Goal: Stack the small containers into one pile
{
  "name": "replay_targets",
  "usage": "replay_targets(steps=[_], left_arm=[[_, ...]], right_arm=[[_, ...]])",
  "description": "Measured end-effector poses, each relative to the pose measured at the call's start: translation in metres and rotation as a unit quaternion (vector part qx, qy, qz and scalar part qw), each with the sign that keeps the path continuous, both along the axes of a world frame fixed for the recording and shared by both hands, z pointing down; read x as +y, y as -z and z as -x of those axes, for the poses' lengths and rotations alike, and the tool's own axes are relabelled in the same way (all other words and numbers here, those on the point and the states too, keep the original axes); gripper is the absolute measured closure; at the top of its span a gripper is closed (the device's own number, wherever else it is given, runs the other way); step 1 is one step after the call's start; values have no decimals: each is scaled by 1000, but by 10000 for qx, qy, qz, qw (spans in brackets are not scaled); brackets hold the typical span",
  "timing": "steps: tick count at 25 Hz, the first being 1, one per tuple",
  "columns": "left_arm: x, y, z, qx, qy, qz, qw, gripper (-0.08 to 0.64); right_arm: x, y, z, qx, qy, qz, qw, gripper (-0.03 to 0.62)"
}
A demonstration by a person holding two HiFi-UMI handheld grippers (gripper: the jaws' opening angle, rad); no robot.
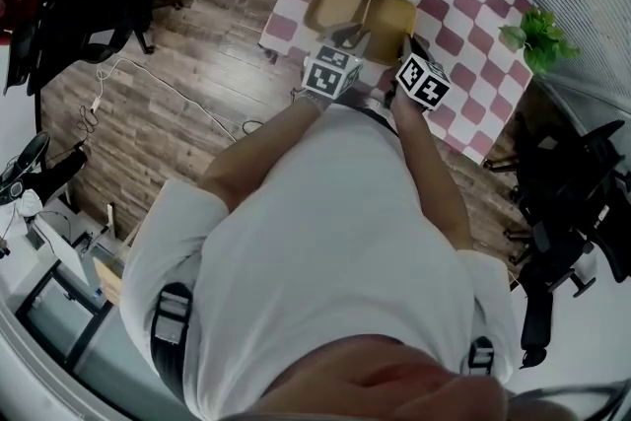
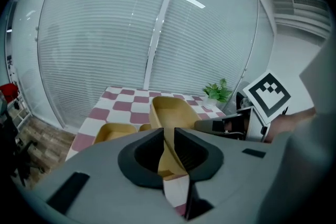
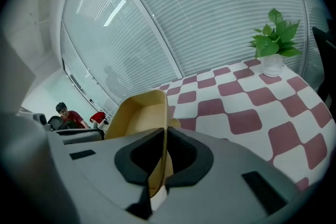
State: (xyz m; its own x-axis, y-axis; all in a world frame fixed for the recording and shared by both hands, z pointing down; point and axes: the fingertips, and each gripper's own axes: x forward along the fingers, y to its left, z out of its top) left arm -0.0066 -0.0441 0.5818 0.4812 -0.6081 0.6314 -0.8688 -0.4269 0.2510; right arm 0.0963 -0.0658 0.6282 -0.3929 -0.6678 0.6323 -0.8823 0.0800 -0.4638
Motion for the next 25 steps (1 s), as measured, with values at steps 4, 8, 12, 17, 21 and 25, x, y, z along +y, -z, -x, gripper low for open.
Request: replay_targets(steps=[4, 8, 12, 17, 21, 25], left_arm=[[-7, -8, 8, -298, -79, -95, 9995, 512], [-17, -21, 16, -594, -226, -112, 9979, 520], [-28, -37, 22, -799, -368, -78, 9961, 520], [-33, -59, 27, -879, -474, 18, 9950, 522], [-37, -70, 25, -943, -561, 28, 9940, 522], [-40, -76, 26, -1011, -607, 34, 9930, 522]], right_arm=[[0, -1, 2, -125, -232, 150, 9995, 551], [1, -11, 10, -194, -359, 352, 9985, 551], [-2, -30, 19, -97, -354, 413, 9985, 551], [-3, -48, 26, -31, -524, 500, 9974, 549], [-3, -55, 25, 40, -597, 539, 9968, 549], [-7, -57, 31, 138, -321, 446, 9984, 515]])
